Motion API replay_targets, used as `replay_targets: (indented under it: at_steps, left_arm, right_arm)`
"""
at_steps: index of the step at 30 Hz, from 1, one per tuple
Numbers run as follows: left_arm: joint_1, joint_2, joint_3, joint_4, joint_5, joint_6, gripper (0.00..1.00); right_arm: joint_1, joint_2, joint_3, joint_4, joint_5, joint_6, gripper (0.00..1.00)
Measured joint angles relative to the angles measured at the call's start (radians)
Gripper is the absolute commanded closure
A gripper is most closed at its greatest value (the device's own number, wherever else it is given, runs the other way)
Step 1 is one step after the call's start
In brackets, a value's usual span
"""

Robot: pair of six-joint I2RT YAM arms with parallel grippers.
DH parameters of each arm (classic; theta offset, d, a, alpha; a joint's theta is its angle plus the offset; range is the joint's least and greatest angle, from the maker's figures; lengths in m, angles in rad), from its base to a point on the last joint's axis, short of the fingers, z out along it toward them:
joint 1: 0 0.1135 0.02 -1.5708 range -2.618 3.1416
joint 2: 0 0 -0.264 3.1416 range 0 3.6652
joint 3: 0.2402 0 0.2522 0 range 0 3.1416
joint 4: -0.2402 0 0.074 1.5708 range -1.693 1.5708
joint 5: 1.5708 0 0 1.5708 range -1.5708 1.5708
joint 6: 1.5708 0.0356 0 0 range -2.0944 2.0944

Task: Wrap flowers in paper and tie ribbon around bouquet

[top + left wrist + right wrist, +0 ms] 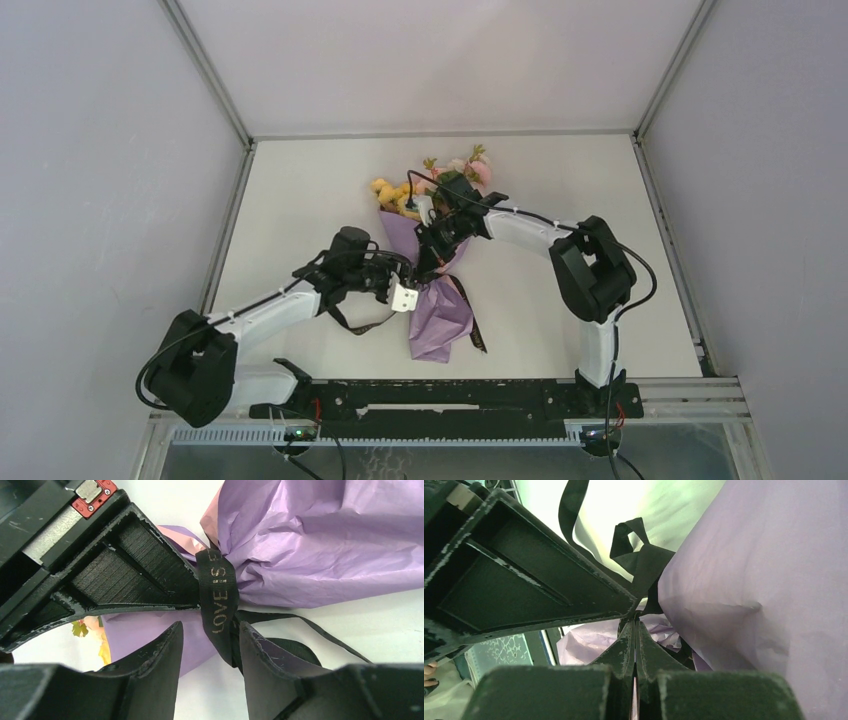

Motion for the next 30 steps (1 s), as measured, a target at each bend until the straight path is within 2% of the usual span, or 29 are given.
replay_targets:
  at_steps: [3,11,12,28,29,30]
  left_arm:
    - [-0.003,0.027,-0.004,0.041,0.000,0.000,0.61]
    - [-0.021,0.047,-0.039,0.119,0.001,0.013,0.98]
    - [-0.021,0.047,-0.045,0.121,0.000,0.019,1.00]
    - [-0.021,0.042,-0.073,0.061,-0.006,0.117,1.00]
    - [-0.021,0.042,-0.073,0.059,-0.006,0.119,0.94]
    - [-0.021,0.041,-0.073,0.057,-0.006,0.120,0.83]
  right_arm:
    - [-0.003,-0.004,-0.011,0.017,0.001,0.018,1.00]
    - [-0.013,-0.013,-0.055,0.065,0.024,0.078,1.00]
    - [-0.016,-0.019,-0.062,0.071,0.027,0.089,1.00]
    - [-0.054,-0.120,-0.147,0.161,0.094,0.179,1.00]
    - [-0.059,-0.130,-0.162,0.172,0.101,0.188,1.00]
    - [-0.064,-0.140,-0.176,0.179,0.107,0.198,1.00]
